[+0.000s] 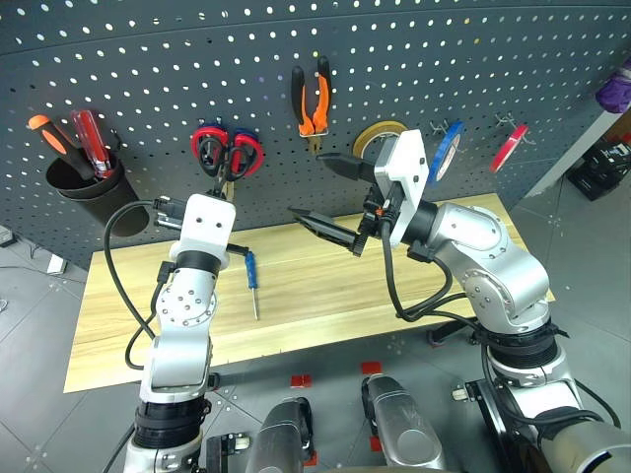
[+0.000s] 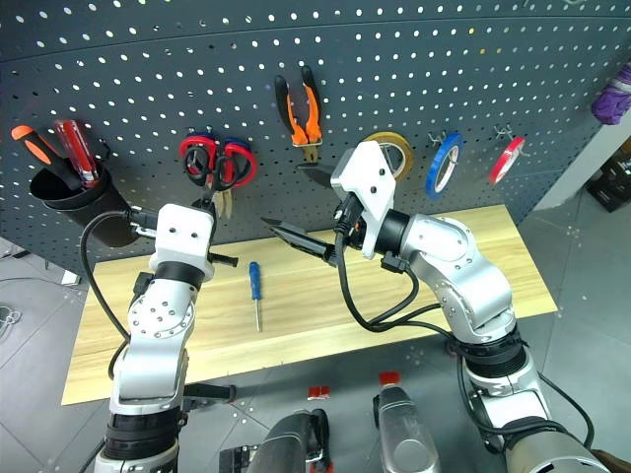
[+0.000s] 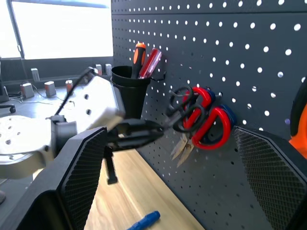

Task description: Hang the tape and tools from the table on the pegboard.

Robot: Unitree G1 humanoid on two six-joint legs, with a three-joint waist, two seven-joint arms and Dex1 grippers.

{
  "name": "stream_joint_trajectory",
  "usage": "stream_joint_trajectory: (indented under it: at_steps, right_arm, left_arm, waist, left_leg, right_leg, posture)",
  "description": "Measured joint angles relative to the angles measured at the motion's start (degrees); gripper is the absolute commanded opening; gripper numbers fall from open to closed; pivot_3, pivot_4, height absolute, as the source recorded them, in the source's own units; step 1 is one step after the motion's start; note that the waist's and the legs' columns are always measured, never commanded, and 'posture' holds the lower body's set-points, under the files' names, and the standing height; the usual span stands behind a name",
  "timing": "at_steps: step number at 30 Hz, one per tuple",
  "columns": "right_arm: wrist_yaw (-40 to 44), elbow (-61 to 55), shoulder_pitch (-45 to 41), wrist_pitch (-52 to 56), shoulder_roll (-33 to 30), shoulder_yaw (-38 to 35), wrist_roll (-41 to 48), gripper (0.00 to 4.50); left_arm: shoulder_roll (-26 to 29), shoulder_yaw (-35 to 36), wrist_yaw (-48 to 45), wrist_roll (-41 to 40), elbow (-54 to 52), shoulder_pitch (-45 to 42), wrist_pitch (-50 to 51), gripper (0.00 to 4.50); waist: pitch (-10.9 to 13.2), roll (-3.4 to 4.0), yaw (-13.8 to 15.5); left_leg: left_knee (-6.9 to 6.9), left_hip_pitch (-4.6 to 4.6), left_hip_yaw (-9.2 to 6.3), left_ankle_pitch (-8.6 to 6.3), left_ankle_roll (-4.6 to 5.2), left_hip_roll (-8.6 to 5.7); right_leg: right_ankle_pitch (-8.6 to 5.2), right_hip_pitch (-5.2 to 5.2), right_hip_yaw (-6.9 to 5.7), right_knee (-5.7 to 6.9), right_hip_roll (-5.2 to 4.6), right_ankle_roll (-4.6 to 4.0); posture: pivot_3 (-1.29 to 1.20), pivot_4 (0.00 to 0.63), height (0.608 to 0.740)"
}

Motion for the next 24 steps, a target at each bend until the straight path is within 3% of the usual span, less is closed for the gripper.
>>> stream_joint_trajectory:
  at_steps: [3,9,14,18,24]
  right_arm:
    - [-0.05,0.0,-0.02,0.0,0.1,0.0,0.03,4.5]
    - [-0.26,0.01,-2.33,0.24,1.56,0.0,0.25,4.5]
    - [-0.32,-0.04,-2.08,1.33,1.88,1.09,0.24,4.5]
    - [-0.78,-1.03,0.05,3.86,1.14,2.28,0.24,4.5]
    - [-1.62,-3.17,2.64,10.39,-1.26,6.64,-0.28,4.5]
  left_arm:
    - [-0.03,-0.44,-0.01,-0.06,1.42,-0.82,-0.58,0.16]
    - [-1.79,-0.37,-0.04,-2.03,1.79,-0.81,-0.48,2.07]
    - [-4.99,0.95,-0.49,-5.34,0.9,2.39,5.8,3.6]
    - [-8.58,5.76,-1.02,-10.76,1.86,4.88,17.25,3.6]
    - [-6.55,9.29,-1.42,-14.08,12.76,-1.08,23.49,3.6]
  waist:
    - [0.0,0.0,0.0]
    - [0.0,0.0,-0.01]
    - [0.06,0.0,-0.1]
    - [0.29,-0.17,-0.04]
    - [0.72,-0.52,0.4]
  left_leg:
    - [0.0,0.01,0.0,0.0,0.0,0.0]
    - [0.01,0.0,0.0,0.0,0.0,0.0]
    - [0.01,0.02,0.01,-0.01,0.01,0.01]
    - [0.01,0.02,-0.01,-0.01,0.02,0.04]
    - [0.07,0.02,-0.03,0.0,0.01,0.02]
  right_leg:
    - [0.0,0.0,0.0,0.01,0.0,0.0]
    - [0.0,0.0,0.0,0.01,0.0,0.0]
    - [0.0,0.0,0.03,0.01,0.0,0.0]
    - [0.0,0.01,0.0,0.01,0.01,0.0]
    - [0.0,0.03,-0.05,0.02,0.0,0.0]
  posture:
    - [-0.31,0.251,0.74]
    - [-0.32,0.271,0.74]
    - [-0.32,0.302,0.74]
    - [-0.32,0.33,0.74]
    - [-0.32,0.331,0.74]
